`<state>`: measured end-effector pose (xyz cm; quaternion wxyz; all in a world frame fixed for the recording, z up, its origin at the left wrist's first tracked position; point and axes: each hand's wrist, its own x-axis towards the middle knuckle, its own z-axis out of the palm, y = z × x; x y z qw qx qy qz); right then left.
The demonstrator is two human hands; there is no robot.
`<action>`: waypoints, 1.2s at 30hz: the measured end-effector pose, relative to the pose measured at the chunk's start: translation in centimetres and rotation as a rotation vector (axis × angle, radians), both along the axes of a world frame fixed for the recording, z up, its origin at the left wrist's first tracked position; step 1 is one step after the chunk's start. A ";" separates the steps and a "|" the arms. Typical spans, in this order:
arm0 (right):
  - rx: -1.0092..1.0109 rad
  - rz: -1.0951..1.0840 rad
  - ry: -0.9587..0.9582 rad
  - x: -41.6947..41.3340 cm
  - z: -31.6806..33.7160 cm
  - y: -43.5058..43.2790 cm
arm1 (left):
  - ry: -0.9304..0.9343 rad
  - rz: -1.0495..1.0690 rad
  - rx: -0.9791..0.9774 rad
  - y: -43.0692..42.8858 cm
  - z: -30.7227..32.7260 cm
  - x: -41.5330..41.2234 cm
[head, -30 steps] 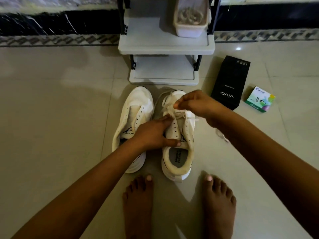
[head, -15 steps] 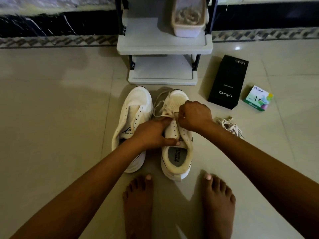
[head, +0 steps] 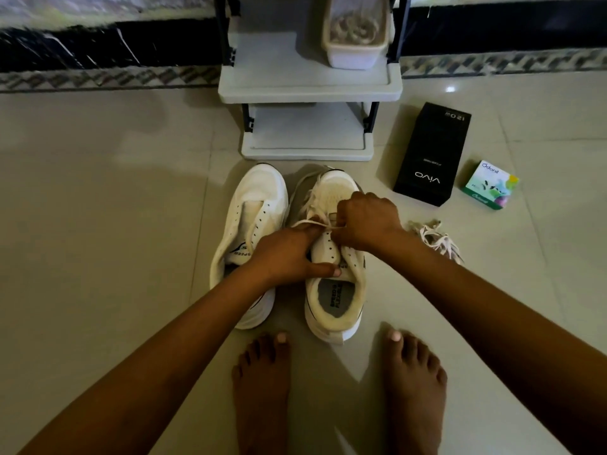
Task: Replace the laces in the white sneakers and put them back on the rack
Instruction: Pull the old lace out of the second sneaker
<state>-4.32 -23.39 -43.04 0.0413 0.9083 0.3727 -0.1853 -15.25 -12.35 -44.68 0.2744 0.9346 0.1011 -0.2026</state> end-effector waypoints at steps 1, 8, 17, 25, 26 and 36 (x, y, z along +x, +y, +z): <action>0.006 0.027 -0.076 -0.2 -0.1 0.1 | -0.004 -0.002 -0.001 0.0 0.0 0.0; 0.487 -0.267 0.675 1.3 4.0 -0.4 | 0.031 -0.034 0.034 0.0 0.4 0.0; 0.041 -0.068 0.187 0.7 0.9 0.0 | -0.015 0.003 -0.006 0.0 -0.2 -0.1; 0.134 -0.041 -0.022 -0.5 0.0 0.2 | 0.002 -0.001 0.003 0.0 -0.2 0.0; 0.233 -0.163 0.184 -0.1 0.6 0.1 | 0.007 -0.002 0.005 0.0 -0.2 0.0; 0.209 -0.196 0.452 0.5 0.6 -0.7 | -0.023 0.003 -0.003 0.1 -0.7 0.0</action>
